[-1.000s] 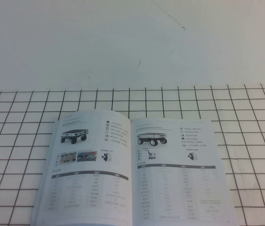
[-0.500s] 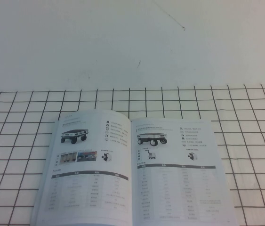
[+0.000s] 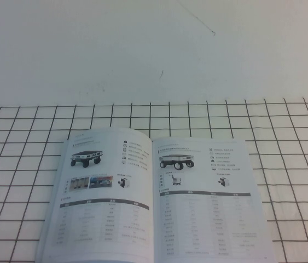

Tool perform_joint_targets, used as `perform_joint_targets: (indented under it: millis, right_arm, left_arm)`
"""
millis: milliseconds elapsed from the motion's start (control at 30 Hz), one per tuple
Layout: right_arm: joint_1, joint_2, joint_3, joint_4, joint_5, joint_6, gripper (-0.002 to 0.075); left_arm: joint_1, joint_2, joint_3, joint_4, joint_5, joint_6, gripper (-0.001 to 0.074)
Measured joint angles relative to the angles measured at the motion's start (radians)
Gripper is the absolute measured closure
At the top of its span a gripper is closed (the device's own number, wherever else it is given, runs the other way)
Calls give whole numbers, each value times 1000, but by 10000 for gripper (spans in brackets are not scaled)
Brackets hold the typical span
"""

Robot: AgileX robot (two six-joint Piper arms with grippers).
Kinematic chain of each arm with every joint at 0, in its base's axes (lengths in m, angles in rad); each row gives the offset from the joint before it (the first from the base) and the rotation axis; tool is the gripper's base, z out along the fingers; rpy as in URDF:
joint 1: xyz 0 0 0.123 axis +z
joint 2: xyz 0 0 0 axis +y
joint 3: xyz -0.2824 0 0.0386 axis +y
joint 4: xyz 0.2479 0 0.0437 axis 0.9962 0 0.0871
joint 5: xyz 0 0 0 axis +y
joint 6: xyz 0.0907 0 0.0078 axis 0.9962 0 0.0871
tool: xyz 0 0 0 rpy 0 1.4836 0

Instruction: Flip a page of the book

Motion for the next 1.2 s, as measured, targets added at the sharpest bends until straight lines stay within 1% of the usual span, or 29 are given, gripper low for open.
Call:
perform_joint_targets:
  millis: [400,533,600,700,900,967,1033,1200]
  right_arm:
    - [0,0,0,0,0,0,728]
    - [0,0,2,0,-34,0,728]
    - [0,0,2,0,-68,0,728]
    - [0,0,2,-3,-154,4,728]
    - [0,0,2,-10,-461,6,728]
    - [0,0,2,-12,-546,8,728]
    - [0,0,2,-14,-592,8,728]
    - [0,0,2,-18,-639,23,728]
  left_arm:
    - [0,0,0,-2,-2,0,738]
    - [0,0,7,-18,-53,0,738]
    - [0,0,11,-53,-113,0,738]
    - [0,0,11,-132,-237,0,738]
    - [0,0,11,-368,-527,-49,738]
    - [0,0,11,-423,-579,-57,738]
    - [0,0,11,-446,-602,-59,738]
    - [0,0,11,-464,-616,-61,738]
